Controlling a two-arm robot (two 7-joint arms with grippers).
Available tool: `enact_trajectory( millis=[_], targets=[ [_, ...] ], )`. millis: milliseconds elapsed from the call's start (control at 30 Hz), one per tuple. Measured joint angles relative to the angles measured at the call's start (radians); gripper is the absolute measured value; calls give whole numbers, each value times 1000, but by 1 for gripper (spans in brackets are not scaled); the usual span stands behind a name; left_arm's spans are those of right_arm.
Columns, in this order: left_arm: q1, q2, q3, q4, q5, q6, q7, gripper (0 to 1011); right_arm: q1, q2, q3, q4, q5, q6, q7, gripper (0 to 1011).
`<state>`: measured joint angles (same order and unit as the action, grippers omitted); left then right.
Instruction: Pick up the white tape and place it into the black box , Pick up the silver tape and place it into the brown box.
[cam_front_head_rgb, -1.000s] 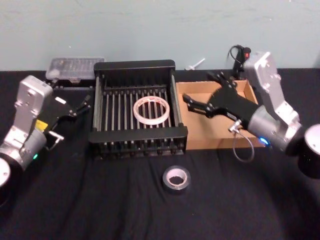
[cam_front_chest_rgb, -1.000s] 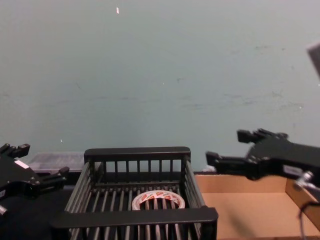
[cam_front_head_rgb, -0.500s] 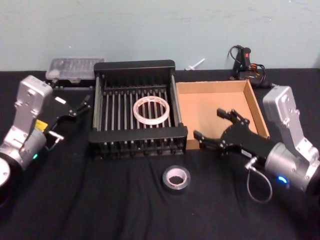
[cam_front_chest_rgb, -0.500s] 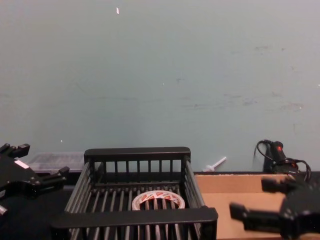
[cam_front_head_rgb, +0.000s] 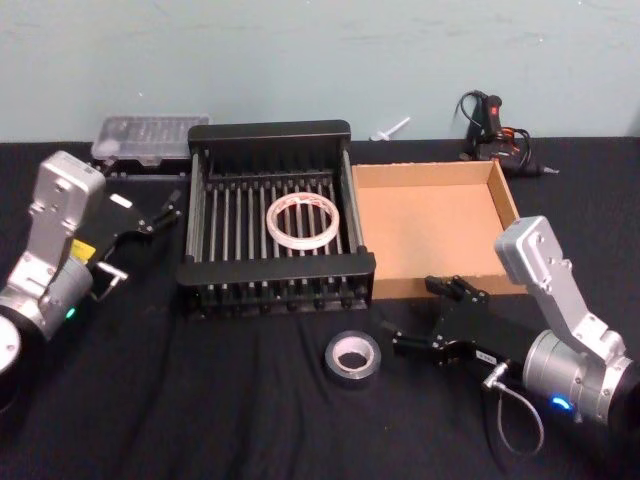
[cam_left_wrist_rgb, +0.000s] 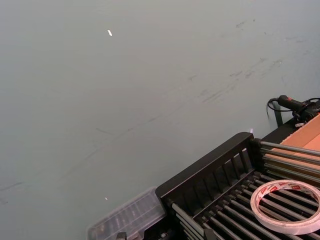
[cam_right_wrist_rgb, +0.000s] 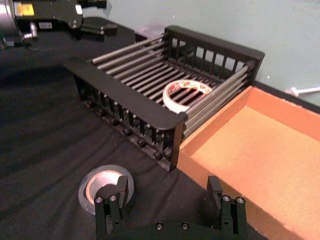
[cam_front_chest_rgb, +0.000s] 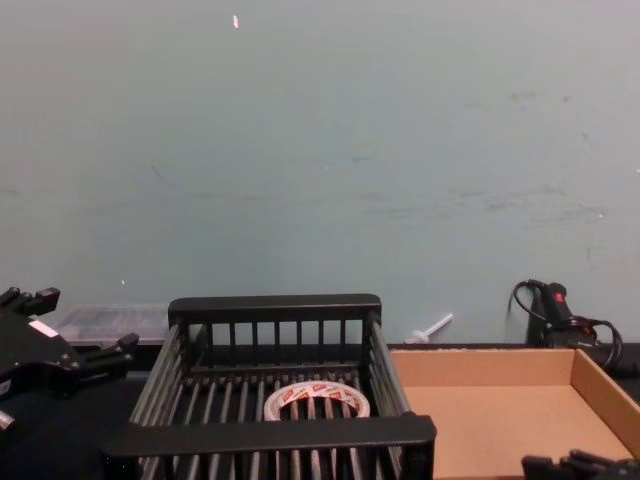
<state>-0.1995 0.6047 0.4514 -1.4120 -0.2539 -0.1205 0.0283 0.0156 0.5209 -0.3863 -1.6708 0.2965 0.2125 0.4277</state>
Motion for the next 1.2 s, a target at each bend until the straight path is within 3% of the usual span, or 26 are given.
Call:
enact_trajectory(
  millis=[167, 600, 1200],
  targets=[
    [0, 0, 0, 0, 0, 0, 0, 1001, 4, 1, -17, -24, -16, 72, -22, 1003],
    [0, 0, 0, 0, 0, 0, 0, 1001, 67, -24, -74, -12, -62, 179, -20, 1002],
    [0, 0, 0, 0, 0, 0, 0, 1001, 130, -50, -126, 19, -127, 232, 10, 1002]
  ],
)
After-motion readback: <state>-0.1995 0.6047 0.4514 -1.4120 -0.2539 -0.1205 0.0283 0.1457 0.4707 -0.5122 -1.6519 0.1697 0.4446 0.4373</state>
